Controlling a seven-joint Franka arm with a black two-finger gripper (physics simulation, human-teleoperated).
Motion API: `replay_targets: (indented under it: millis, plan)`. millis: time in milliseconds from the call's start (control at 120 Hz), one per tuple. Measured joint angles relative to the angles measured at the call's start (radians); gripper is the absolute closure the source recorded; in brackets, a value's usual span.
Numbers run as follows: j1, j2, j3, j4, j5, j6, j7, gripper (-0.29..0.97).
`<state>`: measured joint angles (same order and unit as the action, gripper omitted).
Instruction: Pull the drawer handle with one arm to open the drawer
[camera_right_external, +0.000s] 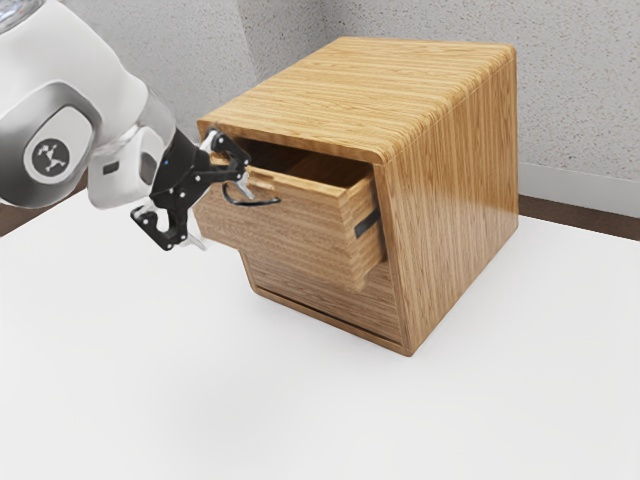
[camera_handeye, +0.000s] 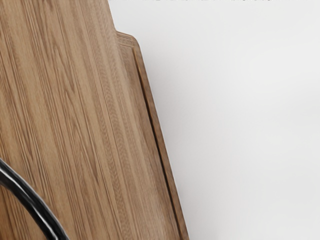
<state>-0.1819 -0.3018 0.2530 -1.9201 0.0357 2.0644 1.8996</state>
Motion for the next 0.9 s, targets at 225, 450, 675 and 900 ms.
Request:
replay_targets:
  millis: [225,450,675,900]
  plan:
    - [-0.012,-0.072,0.006,-0.09,0.012,0.038,-0.004,0.02]
    - [-0.113,-0.261,0.144,-0.234,0.077,0.078,-0.007,0.04]
    - [-0.156,-0.354,0.213,-0.257,0.114,0.096,-0.011,0.01]
    - [-0.196,-0.248,0.185,0.032,0.137,-0.308,-0.183,0.0]
